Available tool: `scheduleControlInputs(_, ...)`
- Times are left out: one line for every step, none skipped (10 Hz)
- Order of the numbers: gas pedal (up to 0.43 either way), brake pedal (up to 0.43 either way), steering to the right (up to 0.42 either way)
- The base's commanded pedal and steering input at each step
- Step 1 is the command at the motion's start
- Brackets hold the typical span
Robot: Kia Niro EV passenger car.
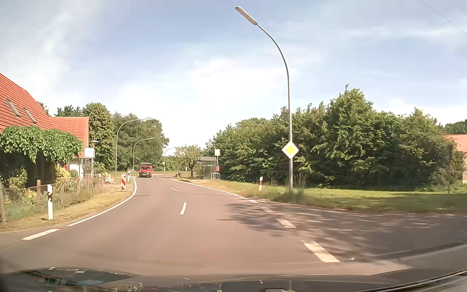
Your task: Follow the waypoints while adhering to traffic rules and regulations
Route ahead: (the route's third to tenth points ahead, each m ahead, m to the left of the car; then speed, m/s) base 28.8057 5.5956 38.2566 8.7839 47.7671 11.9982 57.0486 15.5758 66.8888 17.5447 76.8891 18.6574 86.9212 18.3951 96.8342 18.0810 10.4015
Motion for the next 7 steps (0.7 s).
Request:
scheduleControlInputs(0.220,0.000,-0.076)
scheduleControlInputs(0.220,0.000,-0.071)
scheduleControlInputs(0.228,0.000,-0.068)
scheduleControlInputs(0.228,0.000,-0.065)
scheduleControlInputs(0.228,0.000,-0.065)
scheduleControlInputs(0.228,0.000,-0.065)
scheduleControlInputs(0.240,0.000,-0.065)
